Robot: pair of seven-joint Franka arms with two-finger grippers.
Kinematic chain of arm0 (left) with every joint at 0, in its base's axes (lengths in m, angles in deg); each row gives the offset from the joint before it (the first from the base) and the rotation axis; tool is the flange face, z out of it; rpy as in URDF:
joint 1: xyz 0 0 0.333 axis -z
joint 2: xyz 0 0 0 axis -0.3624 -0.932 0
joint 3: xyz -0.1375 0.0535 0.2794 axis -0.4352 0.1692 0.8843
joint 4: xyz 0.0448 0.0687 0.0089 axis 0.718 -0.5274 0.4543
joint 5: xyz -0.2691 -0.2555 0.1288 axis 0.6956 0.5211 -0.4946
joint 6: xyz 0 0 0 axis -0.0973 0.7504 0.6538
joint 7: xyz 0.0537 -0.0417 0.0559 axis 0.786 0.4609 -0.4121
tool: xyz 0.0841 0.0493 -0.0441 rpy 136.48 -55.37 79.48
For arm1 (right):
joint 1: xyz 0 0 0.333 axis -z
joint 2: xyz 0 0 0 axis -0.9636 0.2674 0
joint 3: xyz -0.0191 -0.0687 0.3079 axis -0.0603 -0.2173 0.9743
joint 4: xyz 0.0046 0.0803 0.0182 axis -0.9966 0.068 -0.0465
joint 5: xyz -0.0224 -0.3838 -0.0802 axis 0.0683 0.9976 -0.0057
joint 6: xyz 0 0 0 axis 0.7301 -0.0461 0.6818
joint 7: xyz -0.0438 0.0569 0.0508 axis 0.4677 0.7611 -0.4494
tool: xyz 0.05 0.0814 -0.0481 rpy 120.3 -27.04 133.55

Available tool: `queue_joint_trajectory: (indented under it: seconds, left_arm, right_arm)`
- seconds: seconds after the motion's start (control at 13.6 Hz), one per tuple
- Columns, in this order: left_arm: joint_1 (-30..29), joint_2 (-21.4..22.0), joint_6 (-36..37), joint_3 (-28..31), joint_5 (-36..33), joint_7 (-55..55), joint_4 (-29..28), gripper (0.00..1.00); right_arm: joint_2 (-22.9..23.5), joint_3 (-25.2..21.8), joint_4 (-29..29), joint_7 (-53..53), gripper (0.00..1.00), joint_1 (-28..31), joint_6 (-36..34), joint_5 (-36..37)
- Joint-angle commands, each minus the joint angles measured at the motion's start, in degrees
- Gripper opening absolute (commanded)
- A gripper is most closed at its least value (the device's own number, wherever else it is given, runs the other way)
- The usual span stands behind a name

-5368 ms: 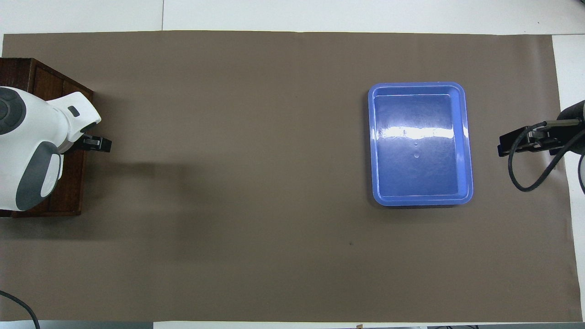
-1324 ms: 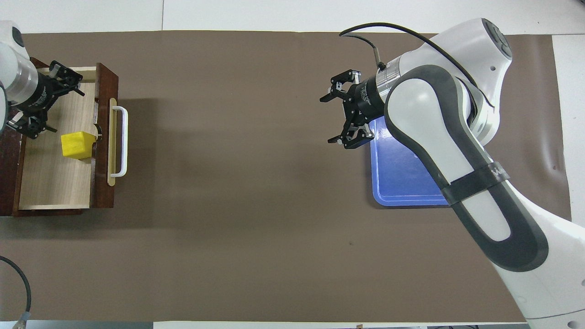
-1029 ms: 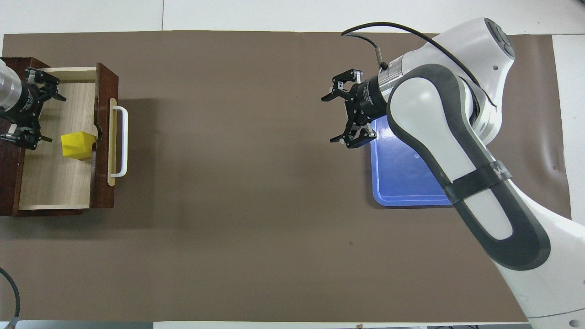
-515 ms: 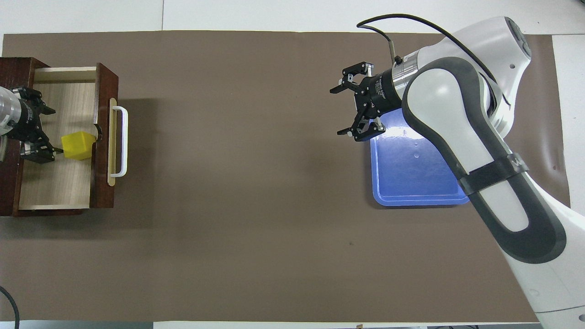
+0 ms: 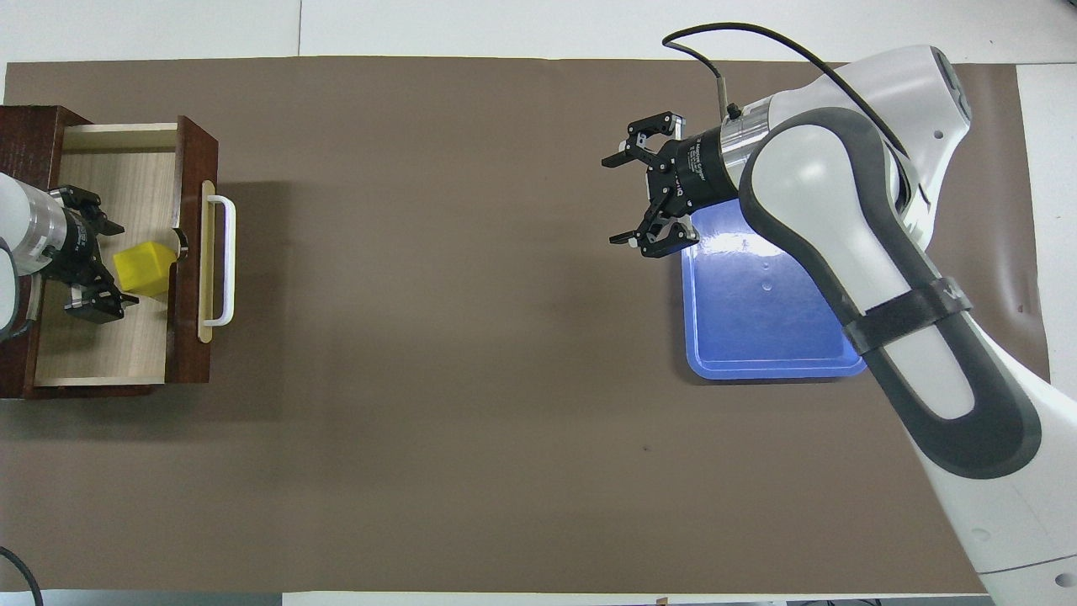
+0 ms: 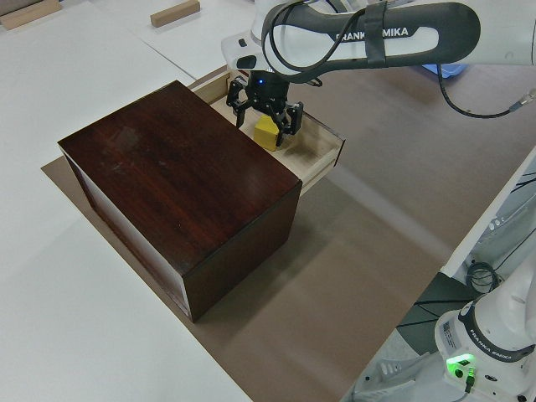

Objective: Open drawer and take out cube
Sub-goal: 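Lower the left gripper into the drawer and grasp the yellow cube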

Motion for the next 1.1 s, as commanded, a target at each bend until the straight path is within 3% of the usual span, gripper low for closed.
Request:
queue_joint_trajectory:
  seconds: [0.0,0.37,0.44,0.51,0.59,0.74,1.03]
  left_arm:
    - [0.9,2.6,-0.7,0.4,1.0,-0.8,-3.6,1.0]
    - [0.5,2.6,-1.2,0.4,1.1,-3.2,-3.6,1.0]
    - [0.6,2.6,-1.3,0.4,1.1,-4.2,-3.6,0.95]
    - [0.6,2.6,-1.7,0.4,1.6,-5.4,-3.6,0.79]
    - [0.3,2.4,-2.5,0.5,2.5,-7.3,-3.4,0.56]
    - [-0.1,2.3,-4.4,0.4,2.8,-9.8,-3.6,0.0]
    - [0.6,1.5,-2.6,0.5,2.7,-9.3,0.2,0.0]
  right_arm:
    - [-0.7,0.3,1.4,0.8,1.0,-0.2,0.2,-1.5]
    - [-0.8,0.2,1.4,0.8,1.0,-2.0,0.1,-1.3]
    - [-0.8,0.2,1.4,0.8,1.0,-2.1,-0.1,-1.3]
    - [-1.0,0.2,1.4,0.7,1.0,-2.1,-0.2,-1.3]
    - [-1.0,0.3,1.5,0.7,1.0,-2.2,-0.3,-1.3]
    - [-1.1,0.2,2.0,0.6,1.0,-2.2,-0.1,-1.3]
    - [-1.4,0.1,3.2,-0.3,1.0,-1.8,0.4,-1.2]
